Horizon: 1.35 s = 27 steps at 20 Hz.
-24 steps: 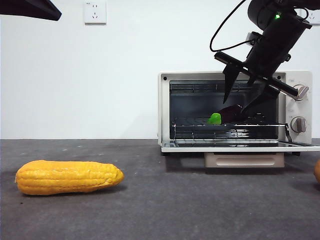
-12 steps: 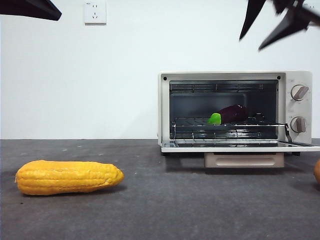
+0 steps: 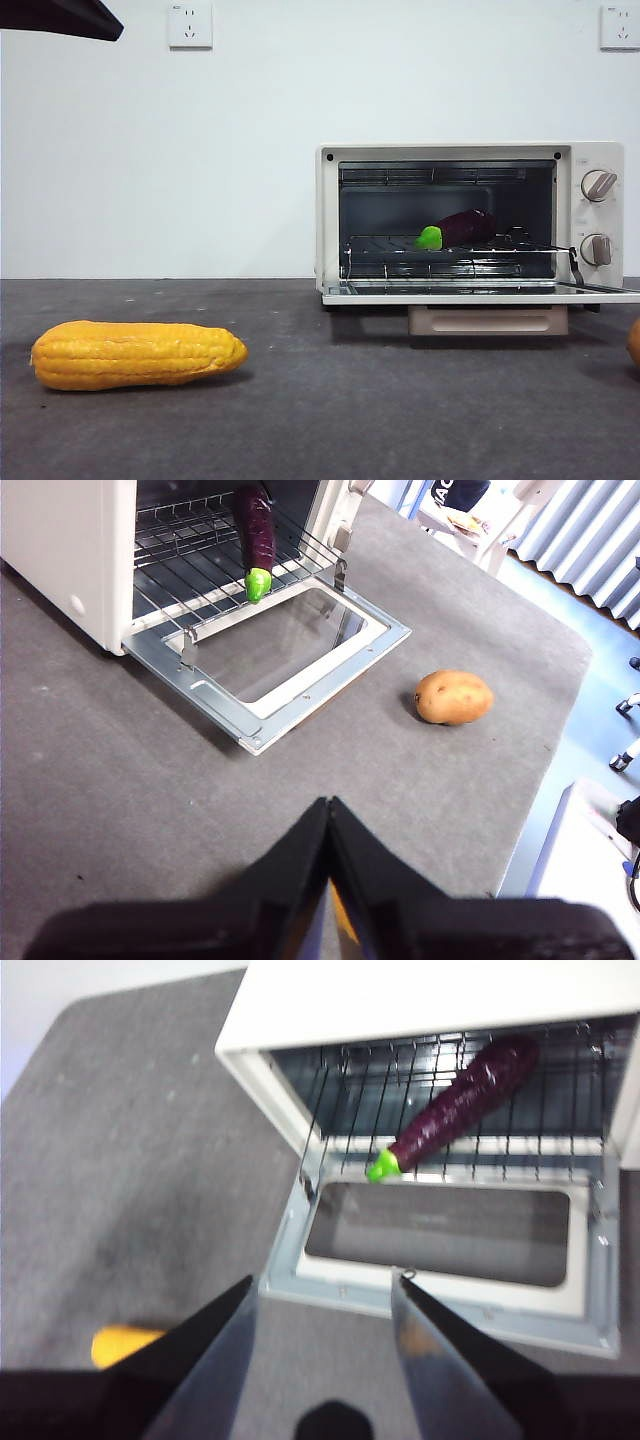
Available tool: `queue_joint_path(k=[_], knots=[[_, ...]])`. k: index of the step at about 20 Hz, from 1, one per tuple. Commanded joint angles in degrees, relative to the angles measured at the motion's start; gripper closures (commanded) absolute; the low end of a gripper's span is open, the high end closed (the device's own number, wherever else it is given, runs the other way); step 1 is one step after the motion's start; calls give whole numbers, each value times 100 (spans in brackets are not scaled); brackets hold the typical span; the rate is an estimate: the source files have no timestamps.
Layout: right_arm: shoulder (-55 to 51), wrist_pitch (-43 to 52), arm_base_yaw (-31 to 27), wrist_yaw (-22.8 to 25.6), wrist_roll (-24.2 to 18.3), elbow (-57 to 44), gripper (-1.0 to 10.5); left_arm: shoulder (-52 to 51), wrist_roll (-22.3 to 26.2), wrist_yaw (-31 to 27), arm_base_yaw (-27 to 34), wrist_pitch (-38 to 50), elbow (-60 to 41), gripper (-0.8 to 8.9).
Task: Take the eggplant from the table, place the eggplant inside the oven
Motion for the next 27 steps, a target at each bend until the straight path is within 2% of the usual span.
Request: queue_joint_path(k=[1, 4, 10, 19, 20, 22, 23, 27], knots=[[-302, -293, 7, -35, -313, 17, 717, 7, -2, 7, -20, 22, -52, 819], [-616, -575, 7, -216, -424, 17, 717, 7, -2, 7, -20, 22, -52, 819], [-1073, -855, 7, -212, -505, 17, 721, 7, -2, 7, -20, 24, -52, 819], [-1150, -988, 7, -214, -531, 17, 733, 7, -2, 7, -20, 26, -52, 819], [-1150, -1014, 7, -216, -557, 17, 760, 7, -2, 7, -20, 35, -52, 819], [-1150, -1069, 7, -219, -673, 17, 926, 15, -7, 7, -20, 85, -52, 819], [-1150, -1084, 7, -227, -728, 17, 970, 22, -9, 7, -20, 116, -52, 819], [-1150, -1189, 7, -256, -743, 17, 957, 101, -66, 4, -20, 273, -52, 819]])
